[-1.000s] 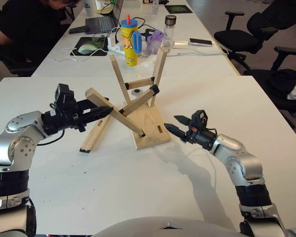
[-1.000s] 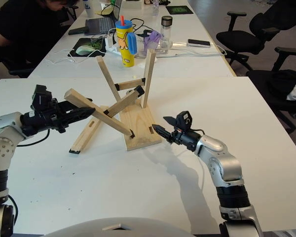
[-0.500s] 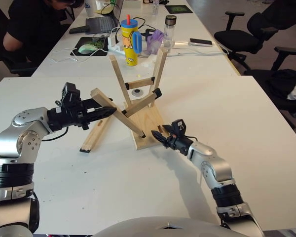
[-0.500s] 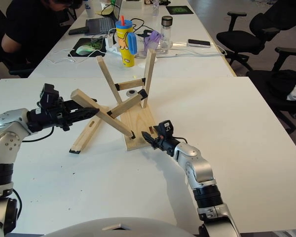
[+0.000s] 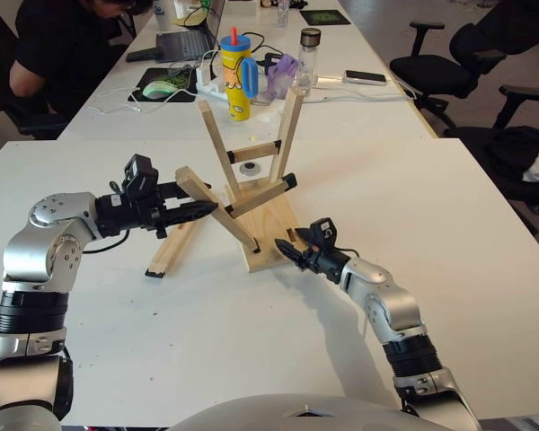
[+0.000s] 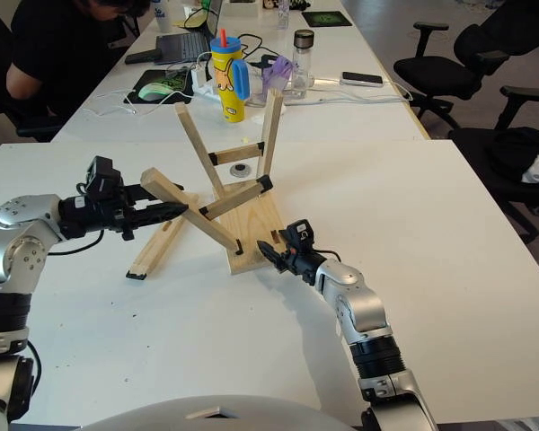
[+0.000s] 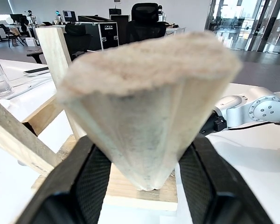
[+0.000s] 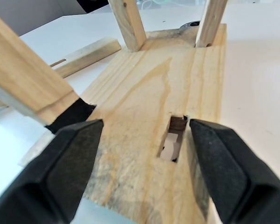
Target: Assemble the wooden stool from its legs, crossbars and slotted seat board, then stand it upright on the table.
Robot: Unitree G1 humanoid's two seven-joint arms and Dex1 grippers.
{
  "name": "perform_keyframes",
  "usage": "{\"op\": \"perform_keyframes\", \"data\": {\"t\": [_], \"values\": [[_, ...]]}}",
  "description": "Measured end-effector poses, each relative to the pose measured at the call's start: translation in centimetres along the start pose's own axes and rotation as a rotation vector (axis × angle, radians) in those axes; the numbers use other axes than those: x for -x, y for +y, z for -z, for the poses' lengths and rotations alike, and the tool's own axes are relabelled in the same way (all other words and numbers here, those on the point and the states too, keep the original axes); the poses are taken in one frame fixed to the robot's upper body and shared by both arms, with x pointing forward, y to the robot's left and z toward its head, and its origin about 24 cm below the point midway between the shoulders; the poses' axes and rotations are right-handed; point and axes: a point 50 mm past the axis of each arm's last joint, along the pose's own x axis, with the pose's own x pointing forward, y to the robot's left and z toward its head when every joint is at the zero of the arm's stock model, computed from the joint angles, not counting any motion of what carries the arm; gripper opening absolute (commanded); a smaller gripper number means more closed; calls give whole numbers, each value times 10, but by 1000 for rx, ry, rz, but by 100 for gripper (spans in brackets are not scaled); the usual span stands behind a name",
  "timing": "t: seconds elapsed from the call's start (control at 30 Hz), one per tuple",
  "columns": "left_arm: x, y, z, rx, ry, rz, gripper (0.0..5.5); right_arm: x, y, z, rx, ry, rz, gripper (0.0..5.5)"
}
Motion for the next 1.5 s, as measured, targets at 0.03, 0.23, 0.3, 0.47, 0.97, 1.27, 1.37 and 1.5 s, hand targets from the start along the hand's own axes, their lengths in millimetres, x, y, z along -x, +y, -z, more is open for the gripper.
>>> {"op": "perform_keyframes", "data": {"t": [0.03, 0.23, 0.3, 0.47, 0.97, 1.27, 1.37, 1.5], "values": [[-1, 1, -2, -9, 8, 4, 205, 0, 0, 0, 6, 4, -3, 342], [-10, 0, -7, -91, 61, 51, 205, -1, 2, 2, 61, 38, -7, 342], [-18, -6, -6, -147, 101, 81, 205, -1, 2, 3, 97, 55, -3, 342], [-31, -13, 2, -165, 112, 87, 205, -2, 4, 5, 171, 90, -6, 342], [-27, -26, 103, 189, 278, 35, 336, -9, 10, 10, 220, 117, -65, 341], [23, 1, 70, 35, 281, -329, 427, -7, 11, 11, 212, 91, -50, 341], [35, 1, 82, 11, 308, -596, 476, 3, 12, 13, 227, 42, -20, 341], [30, -38, 114, 149, 306, -718, 506, 17, 6, 17, 235, -2, 24, 341]]}}
